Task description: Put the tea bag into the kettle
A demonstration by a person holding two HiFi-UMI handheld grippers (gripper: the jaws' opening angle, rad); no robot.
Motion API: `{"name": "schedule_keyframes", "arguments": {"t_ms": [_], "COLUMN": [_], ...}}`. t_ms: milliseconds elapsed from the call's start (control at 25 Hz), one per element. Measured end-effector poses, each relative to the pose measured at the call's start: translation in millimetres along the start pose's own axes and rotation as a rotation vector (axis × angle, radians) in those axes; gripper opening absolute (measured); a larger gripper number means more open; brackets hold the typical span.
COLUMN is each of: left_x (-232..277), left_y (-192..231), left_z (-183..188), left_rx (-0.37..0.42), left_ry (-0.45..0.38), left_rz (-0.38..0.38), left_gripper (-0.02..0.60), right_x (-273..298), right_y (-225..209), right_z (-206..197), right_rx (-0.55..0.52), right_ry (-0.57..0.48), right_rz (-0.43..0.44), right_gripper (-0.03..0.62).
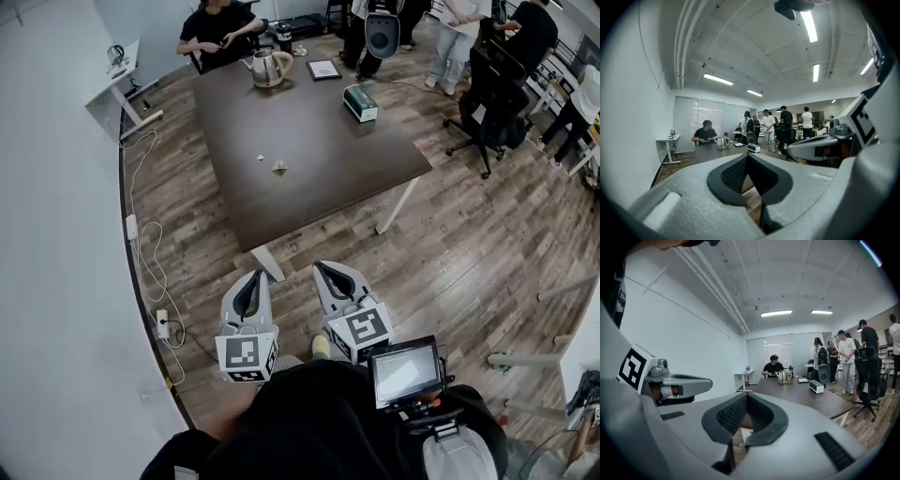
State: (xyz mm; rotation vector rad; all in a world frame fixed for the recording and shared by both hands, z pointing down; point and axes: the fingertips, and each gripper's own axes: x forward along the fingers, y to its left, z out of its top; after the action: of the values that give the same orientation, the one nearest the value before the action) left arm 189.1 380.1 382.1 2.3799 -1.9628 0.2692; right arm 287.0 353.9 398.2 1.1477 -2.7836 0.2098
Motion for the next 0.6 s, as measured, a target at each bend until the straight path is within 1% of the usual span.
{"name": "schedule_keyframes", "arguments": {"t_ms": [320, 440, 600], "left_x": [0.4, 3.4, 12.6], "left_y": [12.1, 19.9, 36.9], "left_z": [-6.0, -8.6, -10.2], "left_rx": [-0.008, -0.02, -0.04], "left_ry": [0.008, 0.011, 0.002], "left_rz": [0.033, 0.036, 0.027], "left_gripper": [0.005, 0.005, 0.005], "right_x": [13.5, 22.0, 41.3], "right_y": [-1.4, 2.0, 5.4], "right_z": [-0.9, -2.5, -0.9], "right_rx": [-0.002, 0.002, -0.005], "right_ry": [0.008, 0.021, 0.032], "right_rz": [0.015, 0.032, 0.027], "right_gripper": [0.006, 0.006, 0.006]}}
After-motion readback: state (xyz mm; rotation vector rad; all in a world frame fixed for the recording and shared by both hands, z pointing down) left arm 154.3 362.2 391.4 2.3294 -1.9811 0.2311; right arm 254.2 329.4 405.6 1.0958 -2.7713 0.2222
